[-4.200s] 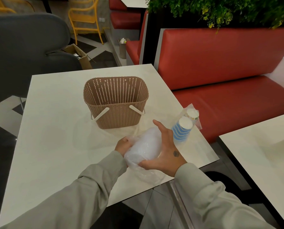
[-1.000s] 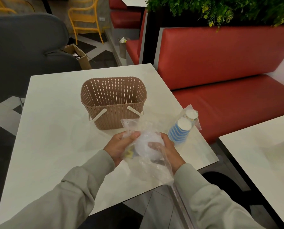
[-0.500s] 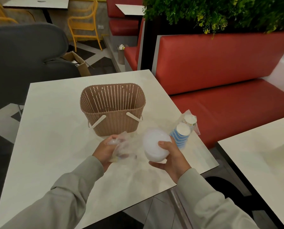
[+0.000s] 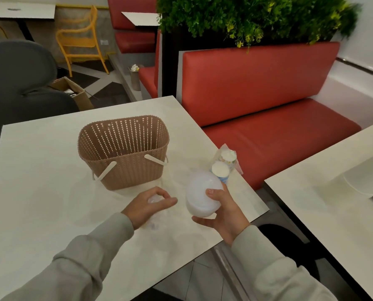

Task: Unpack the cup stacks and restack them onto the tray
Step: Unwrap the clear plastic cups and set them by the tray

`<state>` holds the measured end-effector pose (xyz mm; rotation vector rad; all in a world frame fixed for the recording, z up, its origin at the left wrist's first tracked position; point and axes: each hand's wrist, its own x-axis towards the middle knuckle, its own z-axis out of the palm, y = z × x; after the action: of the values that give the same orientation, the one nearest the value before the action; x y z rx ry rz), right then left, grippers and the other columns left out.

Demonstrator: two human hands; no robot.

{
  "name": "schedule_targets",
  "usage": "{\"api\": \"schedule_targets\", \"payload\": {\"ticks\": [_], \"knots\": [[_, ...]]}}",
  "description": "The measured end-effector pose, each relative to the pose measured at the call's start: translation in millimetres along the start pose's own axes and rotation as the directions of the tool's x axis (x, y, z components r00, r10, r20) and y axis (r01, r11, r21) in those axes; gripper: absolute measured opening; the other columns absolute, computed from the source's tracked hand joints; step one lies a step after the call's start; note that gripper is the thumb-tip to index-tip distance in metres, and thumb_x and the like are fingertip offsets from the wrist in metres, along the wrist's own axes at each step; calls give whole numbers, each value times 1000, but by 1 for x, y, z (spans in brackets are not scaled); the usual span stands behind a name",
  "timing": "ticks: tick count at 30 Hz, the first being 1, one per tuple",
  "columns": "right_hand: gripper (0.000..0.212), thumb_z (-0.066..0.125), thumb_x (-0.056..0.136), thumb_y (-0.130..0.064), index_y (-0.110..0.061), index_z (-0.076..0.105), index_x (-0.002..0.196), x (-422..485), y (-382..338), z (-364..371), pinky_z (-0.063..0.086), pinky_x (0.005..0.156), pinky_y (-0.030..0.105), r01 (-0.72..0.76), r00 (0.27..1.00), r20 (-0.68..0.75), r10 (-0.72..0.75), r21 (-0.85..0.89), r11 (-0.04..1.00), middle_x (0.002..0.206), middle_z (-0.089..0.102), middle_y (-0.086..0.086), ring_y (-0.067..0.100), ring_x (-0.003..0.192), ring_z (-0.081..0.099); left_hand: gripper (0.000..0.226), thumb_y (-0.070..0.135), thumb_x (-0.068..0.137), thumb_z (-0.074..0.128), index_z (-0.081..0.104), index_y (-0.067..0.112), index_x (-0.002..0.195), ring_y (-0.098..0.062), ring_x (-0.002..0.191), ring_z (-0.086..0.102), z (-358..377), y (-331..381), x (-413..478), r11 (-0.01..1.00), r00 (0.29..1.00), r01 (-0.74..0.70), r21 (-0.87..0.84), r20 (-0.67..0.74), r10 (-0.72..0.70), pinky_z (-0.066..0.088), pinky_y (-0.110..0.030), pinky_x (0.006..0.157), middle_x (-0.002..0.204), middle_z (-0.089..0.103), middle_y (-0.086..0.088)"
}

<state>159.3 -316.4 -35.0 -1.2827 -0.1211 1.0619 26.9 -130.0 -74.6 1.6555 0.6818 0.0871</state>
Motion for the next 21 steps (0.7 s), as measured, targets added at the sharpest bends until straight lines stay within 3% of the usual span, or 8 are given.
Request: {"api": "schedule_targets", "payload": {"ticks": [5, 8, 9, 11, 13, 15, 18, 21], "knots": [[81, 78, 50, -43, -37, 54, 127, -20, 4, -18, 61, 79, 44, 76, 996, -37, -80, -89, 993, 134, 52, 5, 29, 118, 58, 47, 60, 60, 74, 77, 16, 74, -10, 84, 69, 28, 18, -4, 1000, 991, -18, 25, 133, 14, 50, -38, 94, 84, 75, 2], [89, 77, 47, -47, -43, 46, 131, -37, 4, -28, 56, 77, 28, 205, 974, -27, -224, -302, 931, 133, 45, 3, 19, 117, 57, 53, 58, 62, 80, 77, 12, 87, -18, 74, 66, 48, 32, -11, 985, 977, 85, -151, 205, -52, 58, -41, 74, 86, 72, -6], [91, 77, 48, -49, -47, 43, 132, -43, 2, -32, 53, 82, 25, 250, 960, -18, -280, -396, 883, 135, 42, 0, 15, 120, 54, 59, 60, 66, 80, 76, 12, 99, -21, 77, 67, 53, 35, -13, 971, 968, 133, -199, 237, -84, 59, -41, 69, 92, 73, -9], [96, 75, 48, -54, -55, 34, 135, -58, -3, -42, 46, 92, 19, 311, 929, 11, -369, -563, 766, 138, 34, -9, 4, 125, 45, 69, 70, 69, 73, 73, 19, 115, -27, 88, 68, 61, 42, -14, 959, 945, 167, -229, 314, -90, 57, -42, 75, 104, 74, -7], [102, 75, 50, -54, -56, 24, 138, -75, -11, -53, 39, 92, 9, 337, 905, 46, -422, -684, 647, 138, 27, -20, -3, 125, 38, 66, 69, 74, 67, 71, 21, 119, -27, 88, 66, 72, 50, -18, 963, 916, 161, -215, 396, -64, 52, -35, 83, 102, 75, -5], [103, 77, 54, -51, -62, 16, 136, -92, -17, -68, 33, 89, 1, 372, 870, 94, -484, -769, 520, 135, 22, -27, -6, 125, 33, 63, 64, 76, 65, 72, 14, 114, -28, 78, 70, 88, 60, -27, 969, 859, 158, -190, 510, -40, 54, -29, 77, 95, 76, -11], [109, 82, 59, -45, -71, 3, 129, -118, -23, -98, 27, 95, 1, 434, 809, 206, -550, -840, 324, 134, 19, -25, -5, 131, 26, 83, 71, 61, 79, 71, 7, 113, -36, 78, 73, 120, 78, -42, 982, 771, 150, -115, 635, -43, 56, -34, 79, 98, 73, -25], [118, 87, 57, -43, -63, 3, 138, -146, -26, -132, 29, 101, 10, 459, 768, 304, -564, -875, 154, 134, 19, -17, 3, 131, 25, 85, 70, 54, 83, 68, 5, 107, -32, 65, 70, 157, 89, -52, 995, 732, 97, -22, 679, -56, 55, -36, 71, 91, 72, -24]]}}
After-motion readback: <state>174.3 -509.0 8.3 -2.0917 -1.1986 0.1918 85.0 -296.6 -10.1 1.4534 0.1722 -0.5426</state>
